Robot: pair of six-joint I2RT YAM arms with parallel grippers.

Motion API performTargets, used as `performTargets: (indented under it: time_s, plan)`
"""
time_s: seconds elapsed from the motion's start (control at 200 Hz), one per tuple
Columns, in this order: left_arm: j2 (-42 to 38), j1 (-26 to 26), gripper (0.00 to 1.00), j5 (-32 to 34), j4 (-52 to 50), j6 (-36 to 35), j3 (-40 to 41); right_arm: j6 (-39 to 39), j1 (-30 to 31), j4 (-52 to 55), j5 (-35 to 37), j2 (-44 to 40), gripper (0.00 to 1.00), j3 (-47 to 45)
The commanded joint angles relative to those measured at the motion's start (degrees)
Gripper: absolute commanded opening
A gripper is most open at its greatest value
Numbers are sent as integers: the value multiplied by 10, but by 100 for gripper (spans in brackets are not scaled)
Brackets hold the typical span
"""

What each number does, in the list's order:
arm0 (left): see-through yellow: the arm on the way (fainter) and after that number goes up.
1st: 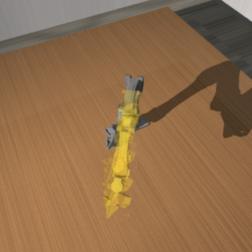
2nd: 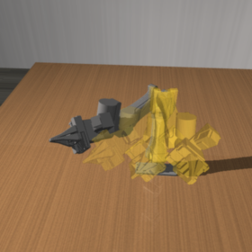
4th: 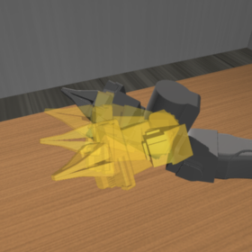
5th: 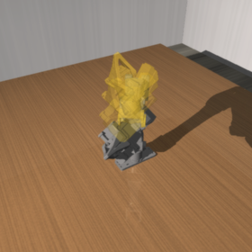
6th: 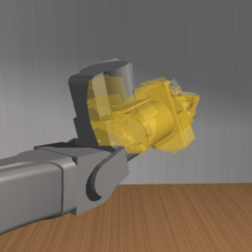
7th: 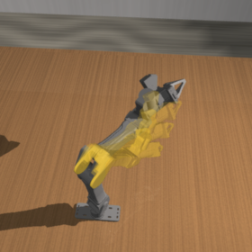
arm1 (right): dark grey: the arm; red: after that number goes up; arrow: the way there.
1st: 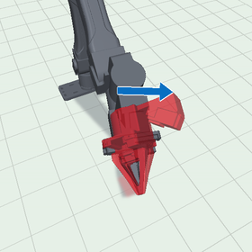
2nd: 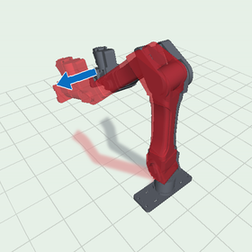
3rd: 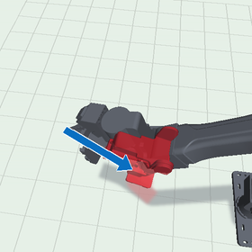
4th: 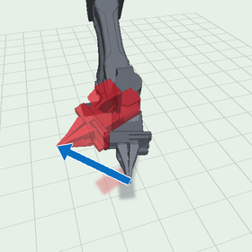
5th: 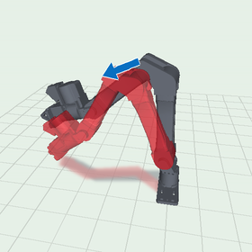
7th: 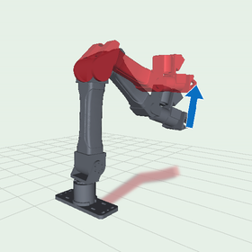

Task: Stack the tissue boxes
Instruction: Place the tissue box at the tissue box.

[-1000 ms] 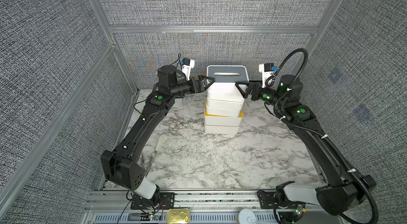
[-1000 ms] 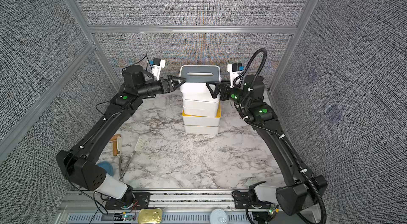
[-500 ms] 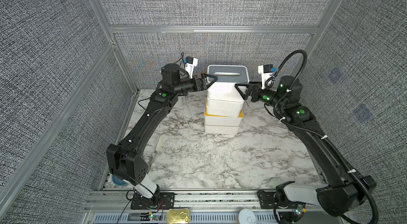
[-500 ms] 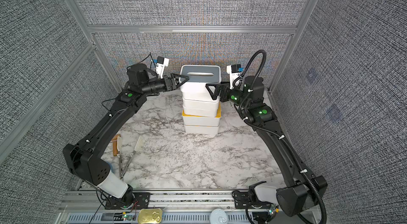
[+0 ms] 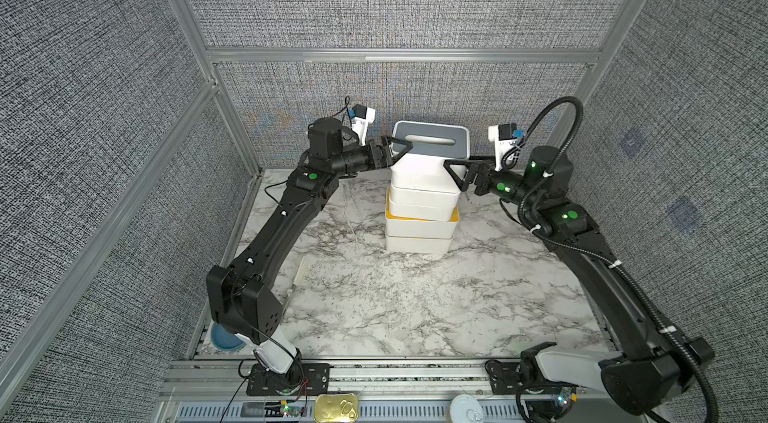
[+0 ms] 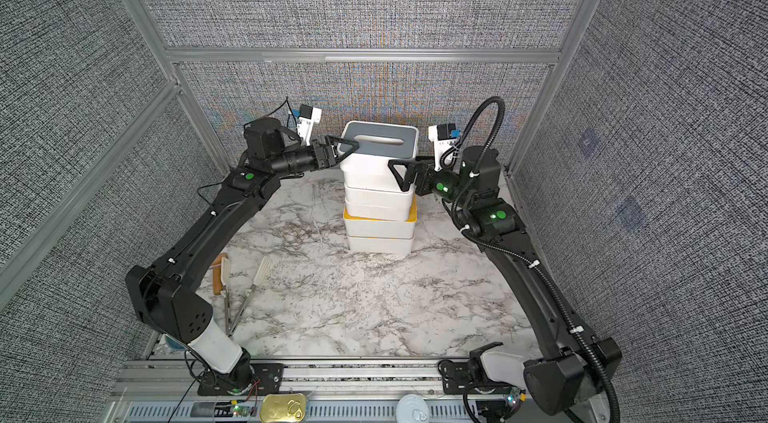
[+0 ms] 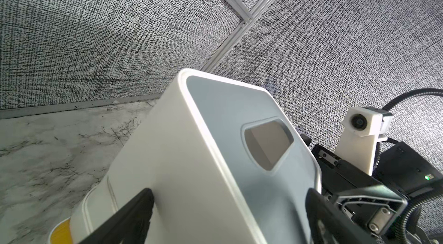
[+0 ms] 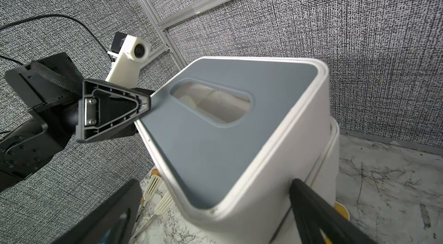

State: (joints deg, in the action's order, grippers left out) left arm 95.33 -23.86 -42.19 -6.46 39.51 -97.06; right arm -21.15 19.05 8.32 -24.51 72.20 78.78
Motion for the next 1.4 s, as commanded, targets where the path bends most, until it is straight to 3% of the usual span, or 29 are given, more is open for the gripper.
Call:
performTargets:
  time_s: [0.0,0.99,1.396]
  plan:
    - [3,-2,99,-14,15,-1,-1,-3,1,-15,-8,0,99,1]
    - [6,-9,99,-9,10,-2,-10,-7,-30,-6,-32,52,99,44]
    - [8,-2,99,16,-34,-18,-38,-12,-34,-5,10,18,99,31]
